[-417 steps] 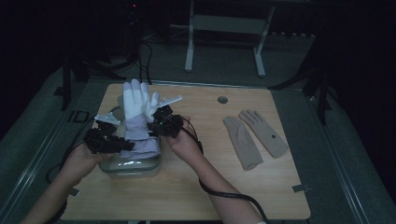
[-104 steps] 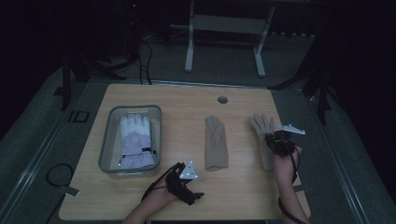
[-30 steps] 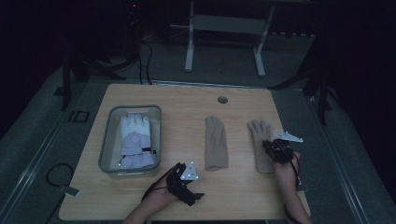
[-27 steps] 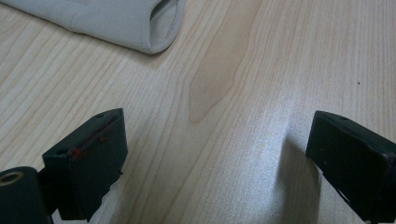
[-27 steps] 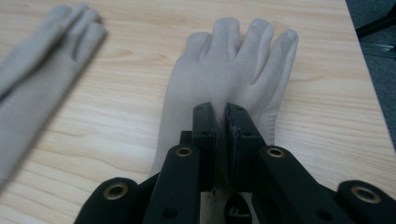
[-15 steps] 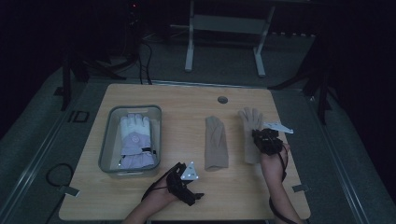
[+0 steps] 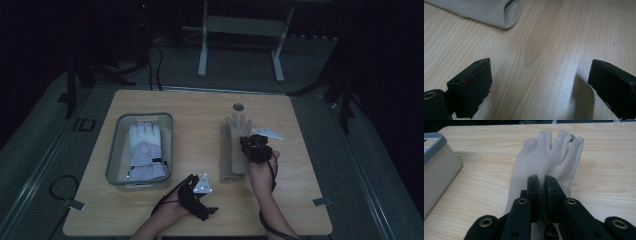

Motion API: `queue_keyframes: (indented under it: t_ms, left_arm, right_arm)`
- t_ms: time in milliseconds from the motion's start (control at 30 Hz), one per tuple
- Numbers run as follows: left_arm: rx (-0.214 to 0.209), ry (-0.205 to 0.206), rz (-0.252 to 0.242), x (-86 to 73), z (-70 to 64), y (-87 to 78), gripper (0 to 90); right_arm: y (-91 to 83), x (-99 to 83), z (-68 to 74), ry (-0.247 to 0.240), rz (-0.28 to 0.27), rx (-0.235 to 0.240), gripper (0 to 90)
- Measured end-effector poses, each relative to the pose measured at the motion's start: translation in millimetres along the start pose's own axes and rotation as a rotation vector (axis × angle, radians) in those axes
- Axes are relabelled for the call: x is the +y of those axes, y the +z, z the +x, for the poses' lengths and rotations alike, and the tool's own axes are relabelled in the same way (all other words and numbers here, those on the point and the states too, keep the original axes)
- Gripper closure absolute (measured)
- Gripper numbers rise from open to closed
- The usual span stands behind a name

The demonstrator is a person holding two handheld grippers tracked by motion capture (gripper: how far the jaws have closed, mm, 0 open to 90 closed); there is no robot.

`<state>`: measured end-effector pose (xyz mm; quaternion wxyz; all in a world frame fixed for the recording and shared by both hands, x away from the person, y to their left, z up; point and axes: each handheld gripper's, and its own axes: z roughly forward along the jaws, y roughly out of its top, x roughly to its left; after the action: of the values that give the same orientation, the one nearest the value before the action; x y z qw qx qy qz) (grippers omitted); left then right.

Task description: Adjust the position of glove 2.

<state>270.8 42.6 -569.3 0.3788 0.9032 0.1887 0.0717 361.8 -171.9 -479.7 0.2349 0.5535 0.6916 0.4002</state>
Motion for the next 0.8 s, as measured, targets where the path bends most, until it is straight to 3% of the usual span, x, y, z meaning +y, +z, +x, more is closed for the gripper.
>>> queue_keyframes:
  t_ms: [100,433,800]
  left_arm:
    - [0.0,0.001,0.001,-0.1,0.1,-0.1,5.3]
    - [-0.002,0.002,0.0,-0.1,-0.3,-0.2,5.3]
    - [-0.004,0.008,0.008,-0.1,-0.2,-0.1,5.3]
  right_arm:
    - [7.4,-3.3,10.3,-0.016,0.013,-0.012,83.3]
    - [34.1,-18.6,21.0,-0.01,0.073,-0.029,83.0]
    - [55.5,-38.6,17.1,-0.006,0.138,-0.033,75.7]
